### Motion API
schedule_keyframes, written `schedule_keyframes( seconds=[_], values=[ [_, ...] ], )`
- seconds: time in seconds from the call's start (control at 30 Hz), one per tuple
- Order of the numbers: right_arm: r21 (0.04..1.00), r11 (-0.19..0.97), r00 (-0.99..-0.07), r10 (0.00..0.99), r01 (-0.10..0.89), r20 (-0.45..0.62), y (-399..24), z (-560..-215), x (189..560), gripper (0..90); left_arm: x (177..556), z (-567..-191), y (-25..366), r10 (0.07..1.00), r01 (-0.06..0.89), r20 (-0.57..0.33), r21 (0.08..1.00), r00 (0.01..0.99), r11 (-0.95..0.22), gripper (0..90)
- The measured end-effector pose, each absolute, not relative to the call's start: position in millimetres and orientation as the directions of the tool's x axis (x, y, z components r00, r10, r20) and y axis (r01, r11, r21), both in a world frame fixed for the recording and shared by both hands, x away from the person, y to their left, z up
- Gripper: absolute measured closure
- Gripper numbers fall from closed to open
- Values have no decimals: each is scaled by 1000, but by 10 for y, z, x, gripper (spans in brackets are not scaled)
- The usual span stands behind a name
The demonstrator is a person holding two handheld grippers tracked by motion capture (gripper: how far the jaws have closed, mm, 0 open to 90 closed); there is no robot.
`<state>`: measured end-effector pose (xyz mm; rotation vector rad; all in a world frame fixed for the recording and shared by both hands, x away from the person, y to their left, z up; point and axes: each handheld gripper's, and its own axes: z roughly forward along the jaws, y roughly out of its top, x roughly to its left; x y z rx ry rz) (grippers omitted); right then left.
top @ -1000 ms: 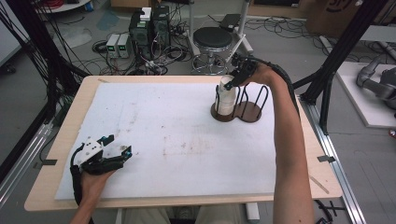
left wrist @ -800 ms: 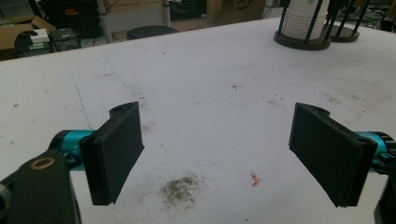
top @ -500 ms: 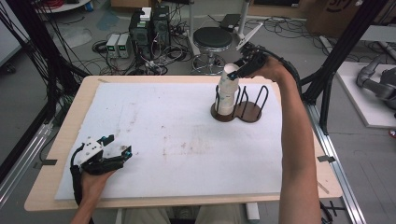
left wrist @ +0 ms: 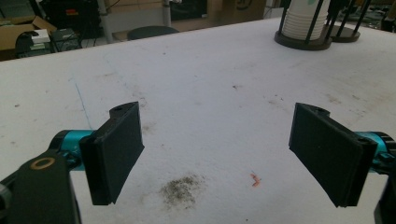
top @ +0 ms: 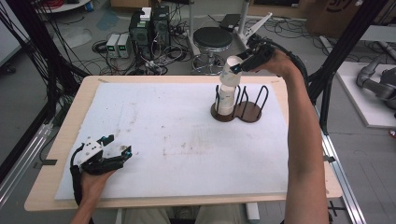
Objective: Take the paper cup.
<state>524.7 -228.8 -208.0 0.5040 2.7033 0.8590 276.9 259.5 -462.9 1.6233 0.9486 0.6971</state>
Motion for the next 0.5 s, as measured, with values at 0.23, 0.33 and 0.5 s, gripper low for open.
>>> schedule_keyframes(
  seconds=[0.23,0.33,0.5],
  values=[
    [638,724,-898,426,262,-114,-2261,-2086,5093,381,2776,-4629,2595,858,235,-35,967,513,-101,173],
    [672,699,-905,413,244,-100,-2231,-2117,4926,381,2775,-4627,2595,857,236,-32,966,515,-105,173],
    [716,666,-918,387,209,-92,-2191,-2190,4592,381,2776,-4627,2596,858,236,-32,966,513,-105,173]
  ],
)
